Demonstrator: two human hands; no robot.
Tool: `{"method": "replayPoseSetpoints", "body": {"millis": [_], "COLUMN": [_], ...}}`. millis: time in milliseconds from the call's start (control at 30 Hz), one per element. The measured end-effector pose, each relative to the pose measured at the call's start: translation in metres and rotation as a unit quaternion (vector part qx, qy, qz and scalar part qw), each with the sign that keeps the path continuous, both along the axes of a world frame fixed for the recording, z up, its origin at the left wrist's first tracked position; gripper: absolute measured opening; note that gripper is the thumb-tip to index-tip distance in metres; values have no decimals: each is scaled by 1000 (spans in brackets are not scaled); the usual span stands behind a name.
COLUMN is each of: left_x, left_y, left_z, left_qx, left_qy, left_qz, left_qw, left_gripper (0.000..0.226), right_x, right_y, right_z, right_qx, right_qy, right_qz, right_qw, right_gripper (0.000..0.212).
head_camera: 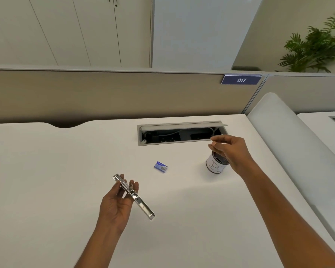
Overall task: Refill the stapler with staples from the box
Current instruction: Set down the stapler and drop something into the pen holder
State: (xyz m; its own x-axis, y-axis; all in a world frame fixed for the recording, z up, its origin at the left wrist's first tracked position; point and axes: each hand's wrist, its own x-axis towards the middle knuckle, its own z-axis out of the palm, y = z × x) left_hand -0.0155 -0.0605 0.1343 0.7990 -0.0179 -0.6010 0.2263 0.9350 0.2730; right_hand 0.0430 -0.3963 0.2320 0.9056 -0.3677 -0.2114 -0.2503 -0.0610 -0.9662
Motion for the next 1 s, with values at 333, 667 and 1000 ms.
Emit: {"method": "replayPoseSetpoints", "body": {"millis": [333,667,1000], "left_x": [4,14,5], "left_y": [-6,-11,-8], "left_z": [-1,3,-3], "left_qx": [9,13,35], "left_qy": [14,14,0], "left_qz": [14,80,60], "left_qw": [1000,997,998], "left_gripper": [14,13,13], "right_x": [-35,-88,-77], "right_y": [69,150,145], "right_z": [-27,-66,-77], "right_qx": [192,238,233], "right_qy": [18,133,74], "right_qz": [56,100,76], "right_qw": [980,957,967], "right_gripper": [17,17,10]}}
